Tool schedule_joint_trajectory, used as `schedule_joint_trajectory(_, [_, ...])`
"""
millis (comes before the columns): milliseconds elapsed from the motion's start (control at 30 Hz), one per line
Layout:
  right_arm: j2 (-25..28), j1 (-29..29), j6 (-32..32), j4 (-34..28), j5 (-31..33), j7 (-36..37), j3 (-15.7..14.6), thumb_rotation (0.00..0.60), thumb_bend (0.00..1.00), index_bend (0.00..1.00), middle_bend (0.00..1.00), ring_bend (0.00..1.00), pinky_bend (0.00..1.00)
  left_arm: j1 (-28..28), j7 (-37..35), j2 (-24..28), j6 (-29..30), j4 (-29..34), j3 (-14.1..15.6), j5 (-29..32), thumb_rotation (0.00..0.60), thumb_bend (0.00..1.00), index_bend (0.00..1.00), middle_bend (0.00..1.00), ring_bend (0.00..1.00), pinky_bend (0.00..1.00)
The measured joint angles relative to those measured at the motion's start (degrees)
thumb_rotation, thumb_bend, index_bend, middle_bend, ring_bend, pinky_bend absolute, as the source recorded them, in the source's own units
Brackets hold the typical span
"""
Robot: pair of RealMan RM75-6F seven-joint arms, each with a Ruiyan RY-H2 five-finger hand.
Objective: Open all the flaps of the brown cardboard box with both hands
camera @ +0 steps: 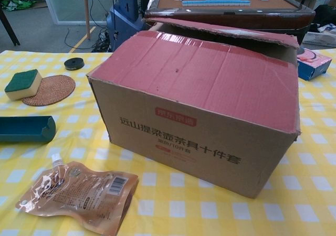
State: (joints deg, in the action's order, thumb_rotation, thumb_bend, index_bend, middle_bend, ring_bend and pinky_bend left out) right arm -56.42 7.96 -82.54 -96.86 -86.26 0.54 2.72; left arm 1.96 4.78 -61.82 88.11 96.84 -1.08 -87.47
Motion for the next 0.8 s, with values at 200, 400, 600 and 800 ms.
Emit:
schedule_joint_trajectory(200, [0.5, 0.3, -0.2, -0.7, -0.6, -0.3, 0.5, 0.600, 0.25, 0.00, 0.16, 0.07, 0.07, 0.0, 0.3, 0.1, -0.1, 0.4, 0.1, -0.2, 0.600, 0.44, 0.42, 0.32, 0.16, 0.00])
schedule_joint_trajectory(400, [1.1, 2.3, 1.8, -2.2, -1.0, -0.8, 1.6, 0.600, 0.25, 0.00, 0.16, 0.07, 0.07, -0.2, 0.7, 0.3, 0.3, 1.0, 0.3, -0.7, 0.600, 0.44, 0.42, 0.32, 0.16, 0.00])
schedule_joint_trajectory(600, [0.3, 6.9, 6.8, -3.7, 0.0, -2.7, 3.8, 0.600, 0.27, 0.00, 0.16, 0.07, 0.07, -0.6, 0.4, 0.5, 1.0, 1.3, 0.4, -1.1, 0.600, 0.44, 0.42, 0.32, 0.16, 0.00])
schedule_joint_trajectory(800, [-2.2, 12.9, 13.2, -3.6, 2.5, -3.5, 6.8, 0.600, 0.28, 0.00, 0.16, 0.07, 0.07, -1.2, -0.3, 0.8, 1.6, 0.8, 0.6, -0.8, 0.600, 0.44, 0.42, 0.32, 0.16, 0.00])
